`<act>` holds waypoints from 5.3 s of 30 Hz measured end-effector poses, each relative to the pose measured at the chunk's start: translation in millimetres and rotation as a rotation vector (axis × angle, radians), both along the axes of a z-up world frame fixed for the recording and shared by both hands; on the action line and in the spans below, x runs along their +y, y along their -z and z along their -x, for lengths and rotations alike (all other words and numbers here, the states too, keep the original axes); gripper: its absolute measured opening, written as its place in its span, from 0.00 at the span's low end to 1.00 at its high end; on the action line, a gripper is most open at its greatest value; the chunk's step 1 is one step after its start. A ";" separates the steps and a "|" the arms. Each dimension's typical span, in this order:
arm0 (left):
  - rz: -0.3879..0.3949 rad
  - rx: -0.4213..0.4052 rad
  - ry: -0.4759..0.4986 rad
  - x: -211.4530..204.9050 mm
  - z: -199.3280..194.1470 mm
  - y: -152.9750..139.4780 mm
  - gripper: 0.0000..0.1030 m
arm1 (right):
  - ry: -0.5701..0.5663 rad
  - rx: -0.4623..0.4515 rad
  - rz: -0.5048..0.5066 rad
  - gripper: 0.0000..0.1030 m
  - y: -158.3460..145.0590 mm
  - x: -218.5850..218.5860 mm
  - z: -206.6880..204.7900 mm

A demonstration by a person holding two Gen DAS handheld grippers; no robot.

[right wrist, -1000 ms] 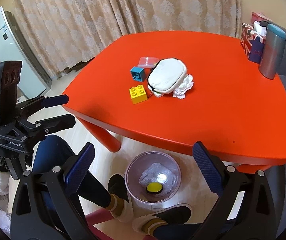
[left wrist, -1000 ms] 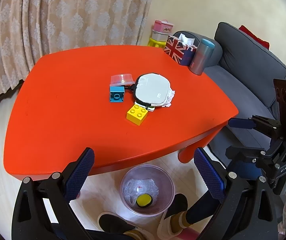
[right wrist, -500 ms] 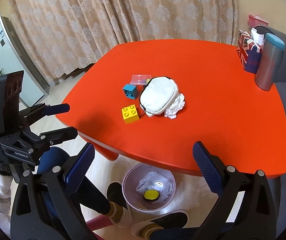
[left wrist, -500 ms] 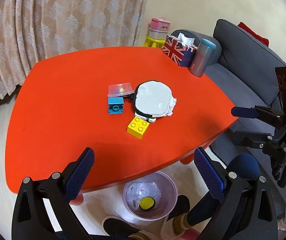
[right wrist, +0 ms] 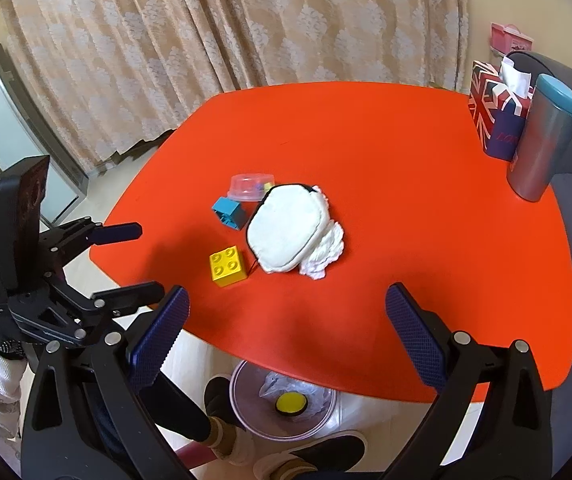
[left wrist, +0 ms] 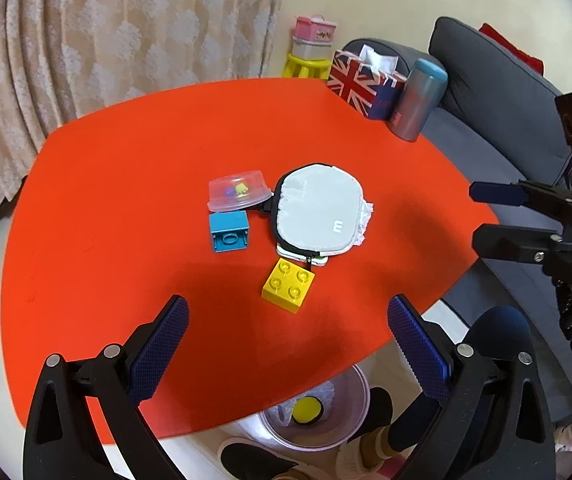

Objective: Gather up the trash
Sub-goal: 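Move the left tool to the yellow Lego brick and grasp it, then grasp the white zippered pouch with the right tool while the left tool holds the brick, then carry the brick with the left tool and the white pouch with the right tool into the bin, releasing both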

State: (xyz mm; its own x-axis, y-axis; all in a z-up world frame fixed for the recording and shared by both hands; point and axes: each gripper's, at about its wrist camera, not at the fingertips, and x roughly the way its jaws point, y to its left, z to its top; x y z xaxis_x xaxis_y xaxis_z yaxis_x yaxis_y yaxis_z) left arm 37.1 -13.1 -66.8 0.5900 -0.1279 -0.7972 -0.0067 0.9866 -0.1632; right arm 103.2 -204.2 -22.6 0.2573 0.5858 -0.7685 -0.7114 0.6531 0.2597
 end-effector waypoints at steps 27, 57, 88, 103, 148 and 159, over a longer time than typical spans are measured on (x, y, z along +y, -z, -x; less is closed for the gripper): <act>-0.004 0.094 0.065 -5.8 -42.6 51.4 0.38 | 0.024 0.020 0.006 0.94 7.3 -9.1 -13.6; 0.027 -0.008 -0.012 12.3 -11.5 -0.5 0.35 | -0.077 -0.008 0.092 0.91 25.3 54.7 -56.0; 0.048 -0.022 -0.026 16.0 -4.4 -2.7 0.35 | -0.134 0.008 0.034 0.15 28.1 68.4 -57.2; 0.037 -0.052 -0.027 11.4 7.2 -21.5 0.35 | -0.107 -0.071 -0.030 0.14 -19.9 38.7 -25.1; 0.063 -0.042 0.073 -63.1 78.0 14.7 0.72 | -0.065 -0.106 -0.044 0.14 -1.2 -60.6 97.5; 0.081 -0.071 0.019 -47.8 79.9 8.7 0.93 | -0.079 -0.094 -0.044 0.14 1.8 -56.5 98.0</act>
